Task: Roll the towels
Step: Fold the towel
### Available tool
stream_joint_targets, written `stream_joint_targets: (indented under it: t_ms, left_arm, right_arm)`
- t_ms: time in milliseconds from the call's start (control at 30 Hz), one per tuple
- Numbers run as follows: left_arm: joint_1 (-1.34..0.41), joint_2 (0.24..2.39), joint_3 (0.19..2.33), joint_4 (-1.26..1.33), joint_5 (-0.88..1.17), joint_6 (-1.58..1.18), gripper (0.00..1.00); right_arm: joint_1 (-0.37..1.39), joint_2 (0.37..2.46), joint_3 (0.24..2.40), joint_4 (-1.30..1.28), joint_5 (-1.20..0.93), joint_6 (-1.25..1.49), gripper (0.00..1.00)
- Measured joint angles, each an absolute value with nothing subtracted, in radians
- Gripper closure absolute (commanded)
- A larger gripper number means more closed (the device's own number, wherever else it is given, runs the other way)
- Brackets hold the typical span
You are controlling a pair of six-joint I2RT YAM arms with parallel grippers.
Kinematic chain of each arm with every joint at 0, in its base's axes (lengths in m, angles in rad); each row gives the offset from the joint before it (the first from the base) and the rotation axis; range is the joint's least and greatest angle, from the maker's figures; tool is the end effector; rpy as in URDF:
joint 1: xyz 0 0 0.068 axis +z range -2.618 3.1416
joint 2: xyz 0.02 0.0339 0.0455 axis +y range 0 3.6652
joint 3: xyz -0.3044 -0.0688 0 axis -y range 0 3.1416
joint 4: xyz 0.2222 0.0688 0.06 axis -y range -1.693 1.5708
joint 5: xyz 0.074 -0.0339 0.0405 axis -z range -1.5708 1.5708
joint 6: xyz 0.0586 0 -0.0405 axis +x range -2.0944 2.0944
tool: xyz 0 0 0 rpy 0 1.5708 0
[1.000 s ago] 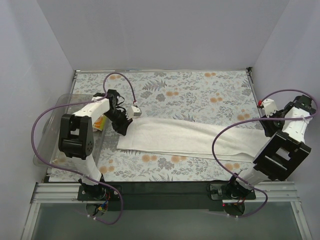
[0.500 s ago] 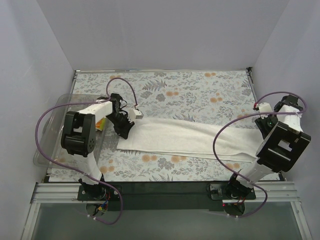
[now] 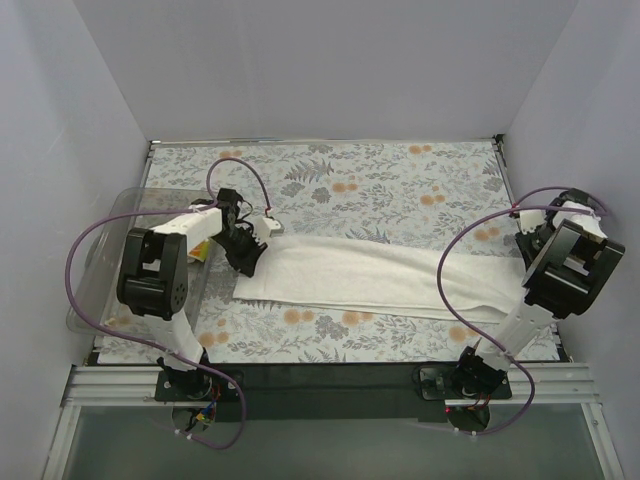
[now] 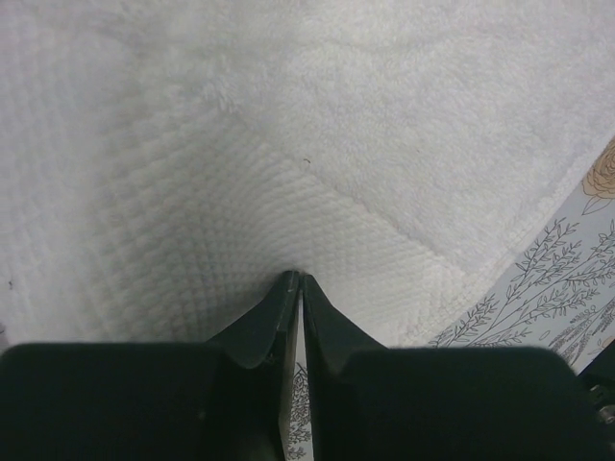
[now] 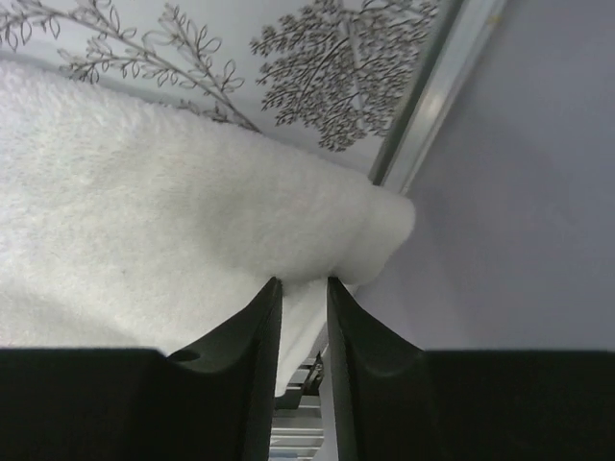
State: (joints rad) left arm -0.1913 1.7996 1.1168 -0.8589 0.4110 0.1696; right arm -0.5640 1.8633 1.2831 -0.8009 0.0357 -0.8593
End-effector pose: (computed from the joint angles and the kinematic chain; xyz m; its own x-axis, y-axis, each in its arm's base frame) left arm 0.2930 -0.0806 0.1886 -0.9359 0.3389 -0.0961 0.3487 0.8528 -0.3887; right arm 0.2959 -0.1897 0.2032 -0.9509 -0.2942 -0.0966 -0.2761 0.9468 -0.1657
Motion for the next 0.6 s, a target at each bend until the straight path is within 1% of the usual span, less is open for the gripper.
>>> stream_joint_targets:
  t_ms: [33,133,200,233,367,467,600]
  left_arm:
    - [-0.186,1.8,1.116,-0.857,0.412,0.165,0.94]
    - [-0.16,1.8,1.117,-0.859,0.412,0.157,0.95]
    - [-0.139,1.805,1.127,-0.87,0.402,0.157,0.94]
    - [-0.132,1.81,1.135,-0.876,0.398,0.157,0.94]
    - [-0.116,1.833,1.176,-0.903,0.36,0.159,0.9]
    - [-0.112,1.847,1.202,-0.914,0.346,0.159,0.84]
    - [-0.115,1.848,1.211,-0.912,0.347,0.159,0.81]
  right_arm:
    - [-0.559,1.863,1.299,-0.801,0.033,-0.855,0.77]
    - [-0.55,1.863,1.332,-0.797,0.017,-0.841,0.78]
    - [-0.538,1.863,1.347,-0.796,0.009,-0.838,0.73]
    - [-0.532,1.863,1.354,-0.796,0.006,-0.835,0.66]
    - [-0.516,1.864,1.378,-0.793,0.007,-0.823,0.56]
    - [-0.517,1.863,1.382,-0.789,0.015,-0.818,0.55]
    - [-0.518,1.863,1.382,-0.812,-0.004,-0.806,0.58]
